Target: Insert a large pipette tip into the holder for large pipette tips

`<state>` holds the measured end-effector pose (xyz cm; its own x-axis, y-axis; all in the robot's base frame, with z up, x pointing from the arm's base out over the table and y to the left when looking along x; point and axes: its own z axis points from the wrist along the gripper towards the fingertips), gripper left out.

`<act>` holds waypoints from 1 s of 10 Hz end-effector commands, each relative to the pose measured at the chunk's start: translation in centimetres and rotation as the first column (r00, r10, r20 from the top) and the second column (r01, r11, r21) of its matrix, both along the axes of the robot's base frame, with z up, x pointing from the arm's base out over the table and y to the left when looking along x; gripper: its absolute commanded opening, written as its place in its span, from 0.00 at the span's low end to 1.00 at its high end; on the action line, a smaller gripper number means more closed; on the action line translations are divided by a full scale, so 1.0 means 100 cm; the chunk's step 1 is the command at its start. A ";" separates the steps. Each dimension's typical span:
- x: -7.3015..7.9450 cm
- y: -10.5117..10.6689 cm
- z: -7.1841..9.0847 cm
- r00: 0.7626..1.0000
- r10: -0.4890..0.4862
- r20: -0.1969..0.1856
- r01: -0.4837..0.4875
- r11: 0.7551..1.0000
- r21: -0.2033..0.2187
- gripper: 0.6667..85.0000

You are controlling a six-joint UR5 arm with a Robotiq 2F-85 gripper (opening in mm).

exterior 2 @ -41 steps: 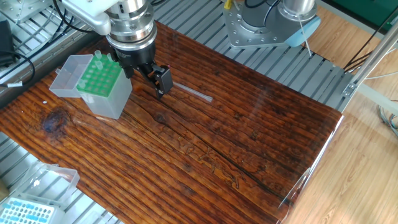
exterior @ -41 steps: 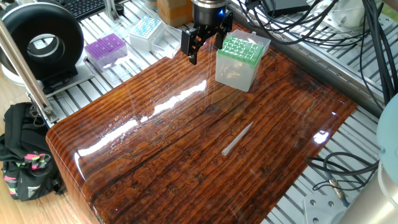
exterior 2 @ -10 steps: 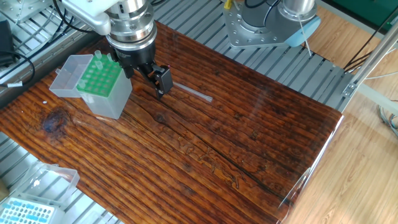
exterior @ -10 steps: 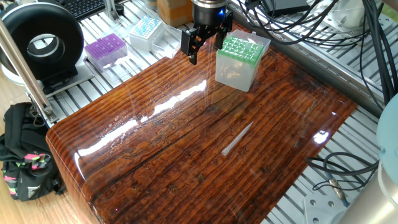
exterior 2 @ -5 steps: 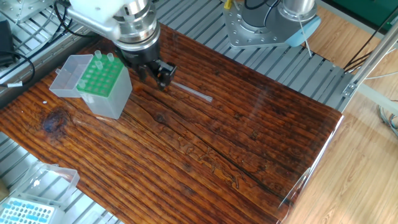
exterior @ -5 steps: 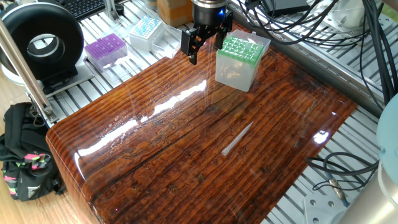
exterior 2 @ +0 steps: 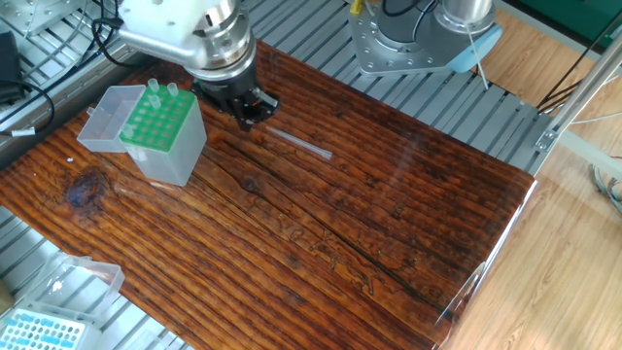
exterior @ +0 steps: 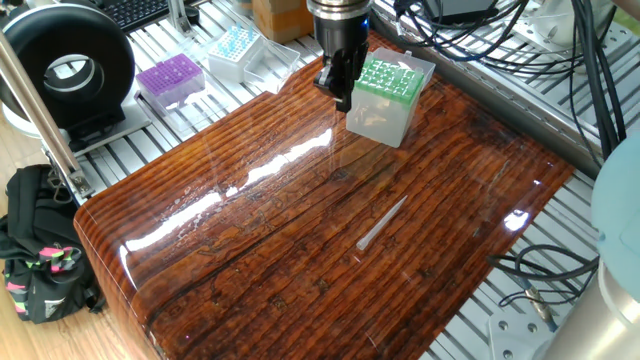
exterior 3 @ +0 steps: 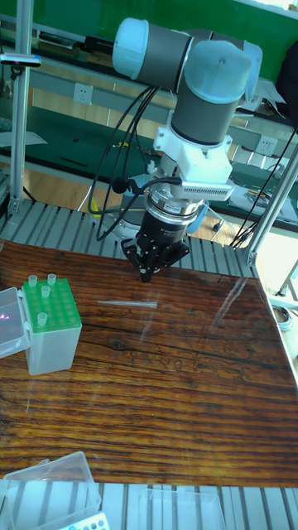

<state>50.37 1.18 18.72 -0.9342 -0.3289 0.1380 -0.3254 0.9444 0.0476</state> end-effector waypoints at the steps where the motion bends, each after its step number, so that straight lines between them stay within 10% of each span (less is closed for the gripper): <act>1: -0.009 0.014 0.003 0.999 0.053 -0.010 -0.053 0.998 0.017 0.00; 10: -0.082 0.025 -0.043 0.979 0.161 0.123 -0.162 0.987 -0.001 0.00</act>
<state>44.07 2.62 16.12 -0.8976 -0.4360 0.0659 -0.4360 0.8998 0.0146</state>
